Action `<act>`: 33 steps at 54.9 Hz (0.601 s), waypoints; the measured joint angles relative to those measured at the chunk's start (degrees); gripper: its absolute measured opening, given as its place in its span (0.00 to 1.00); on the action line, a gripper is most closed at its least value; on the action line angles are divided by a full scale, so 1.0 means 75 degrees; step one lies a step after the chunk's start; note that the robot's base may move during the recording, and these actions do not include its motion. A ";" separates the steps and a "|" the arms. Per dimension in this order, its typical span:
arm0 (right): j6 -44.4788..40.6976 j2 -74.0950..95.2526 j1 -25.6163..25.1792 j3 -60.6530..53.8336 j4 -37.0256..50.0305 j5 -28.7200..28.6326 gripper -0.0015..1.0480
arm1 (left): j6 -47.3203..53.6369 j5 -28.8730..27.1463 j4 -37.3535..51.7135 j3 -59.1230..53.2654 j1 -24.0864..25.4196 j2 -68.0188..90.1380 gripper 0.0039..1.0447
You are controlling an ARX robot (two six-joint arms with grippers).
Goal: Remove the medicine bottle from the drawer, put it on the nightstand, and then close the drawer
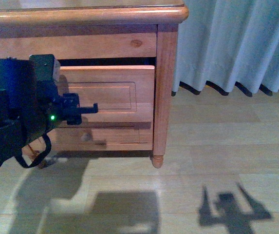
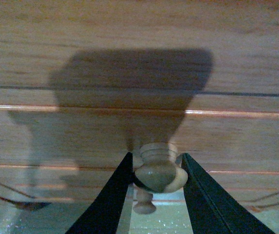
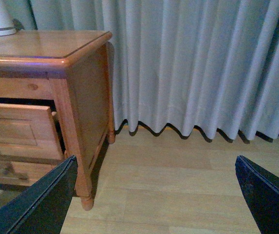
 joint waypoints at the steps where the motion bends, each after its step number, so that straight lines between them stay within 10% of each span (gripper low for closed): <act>1: 0.0000 0.0000 0.0000 0.0000 0.0000 0.0000 0.93 | 0.0000 0.0000 0.0038 -0.0082 -0.0003 -0.0032 0.26; 33: 0.0000 0.0000 0.0000 0.0000 0.0000 0.0000 0.93 | -0.0731 -0.0376 0.2197 -0.4628 -0.0592 -0.1865 0.26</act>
